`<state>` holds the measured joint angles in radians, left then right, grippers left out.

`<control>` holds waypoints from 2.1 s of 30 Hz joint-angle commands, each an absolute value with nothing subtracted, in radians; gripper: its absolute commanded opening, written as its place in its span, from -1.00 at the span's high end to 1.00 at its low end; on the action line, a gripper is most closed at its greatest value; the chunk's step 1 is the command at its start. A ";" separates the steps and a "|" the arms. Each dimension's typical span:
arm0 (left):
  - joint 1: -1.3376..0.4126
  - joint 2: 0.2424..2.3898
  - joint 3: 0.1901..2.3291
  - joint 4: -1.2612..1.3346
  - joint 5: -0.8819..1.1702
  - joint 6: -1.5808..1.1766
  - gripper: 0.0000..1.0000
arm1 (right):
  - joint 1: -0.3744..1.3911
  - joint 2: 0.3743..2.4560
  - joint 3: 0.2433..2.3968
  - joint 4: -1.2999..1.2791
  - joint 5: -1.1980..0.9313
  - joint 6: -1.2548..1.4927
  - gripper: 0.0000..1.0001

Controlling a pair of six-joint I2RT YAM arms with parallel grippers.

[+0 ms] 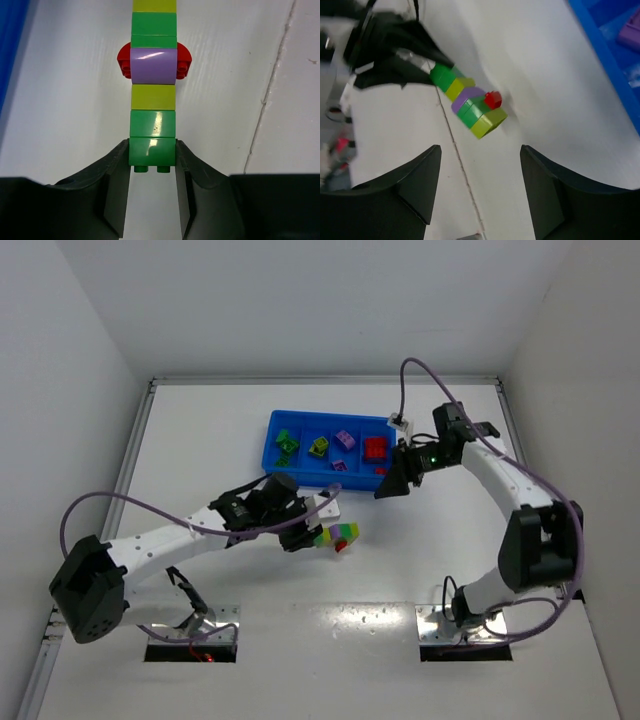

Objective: Sort the legos into containers by color

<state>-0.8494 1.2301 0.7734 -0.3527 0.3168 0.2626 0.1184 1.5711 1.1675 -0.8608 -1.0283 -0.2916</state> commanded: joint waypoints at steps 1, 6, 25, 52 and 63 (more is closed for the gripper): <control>-0.766 1.221 0.842 -0.380 0.457 0.275 1.00 | 0.179 1.433 1.125 -0.802 -1.036 -0.429 -0.32; -0.617 1.278 0.908 -0.442 0.780 0.295 1.00 | 0.241 1.324 1.036 -0.732 -0.974 -0.547 -0.32; -0.558 1.374 1.039 -0.557 1.035 0.334 1.00 | 0.357 1.416 1.094 -0.762 -1.028 -0.641 -0.34; -0.558 1.374 1.048 -0.528 0.996 0.344 1.00 | 0.488 1.517 1.137 -0.857 -1.009 -0.641 0.16; -0.558 1.302 0.947 -0.537 0.871 0.397 1.00 | 0.468 1.494 1.137 -0.857 -0.928 -0.641 0.90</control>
